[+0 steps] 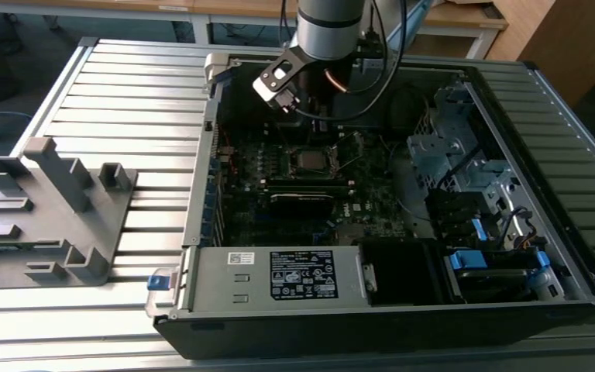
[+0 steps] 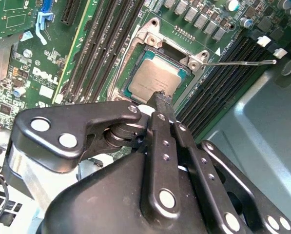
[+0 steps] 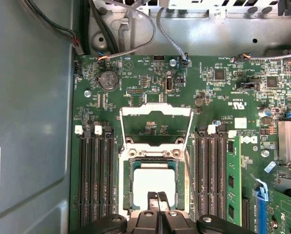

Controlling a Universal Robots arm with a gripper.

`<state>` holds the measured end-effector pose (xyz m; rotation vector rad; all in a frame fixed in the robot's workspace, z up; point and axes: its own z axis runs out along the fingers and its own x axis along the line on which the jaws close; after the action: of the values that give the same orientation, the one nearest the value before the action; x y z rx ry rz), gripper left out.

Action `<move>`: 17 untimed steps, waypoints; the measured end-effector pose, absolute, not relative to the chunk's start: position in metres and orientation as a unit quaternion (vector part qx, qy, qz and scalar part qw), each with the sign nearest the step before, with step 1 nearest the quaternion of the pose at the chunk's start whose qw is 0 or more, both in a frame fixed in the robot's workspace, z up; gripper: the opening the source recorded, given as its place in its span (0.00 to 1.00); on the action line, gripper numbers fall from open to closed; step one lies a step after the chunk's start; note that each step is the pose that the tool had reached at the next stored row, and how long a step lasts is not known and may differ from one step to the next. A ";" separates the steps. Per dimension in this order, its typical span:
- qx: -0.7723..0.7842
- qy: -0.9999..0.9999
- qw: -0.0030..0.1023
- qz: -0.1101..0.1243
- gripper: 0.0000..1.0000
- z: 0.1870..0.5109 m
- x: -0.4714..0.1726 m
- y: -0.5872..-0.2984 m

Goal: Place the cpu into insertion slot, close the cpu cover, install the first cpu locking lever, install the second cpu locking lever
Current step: 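Close the cpu cover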

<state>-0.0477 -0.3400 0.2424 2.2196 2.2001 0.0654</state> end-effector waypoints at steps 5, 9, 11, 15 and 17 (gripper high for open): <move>0.710 0.704 0.008 0.021 0.11 0.249 -0.048 -0.340; 0.710 0.704 0.008 0.021 0.11 0.249 -0.048 -0.340; 0.710 0.704 0.008 0.021 0.11 0.250 -0.048 -0.340; 0.710 0.704 0.008 0.021 0.11 0.252 -0.048 -0.340; 0.710 0.704 0.008 0.021 0.11 0.254 -0.048 -0.340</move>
<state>-0.0477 -0.3400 0.2541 2.2196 2.2001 0.0653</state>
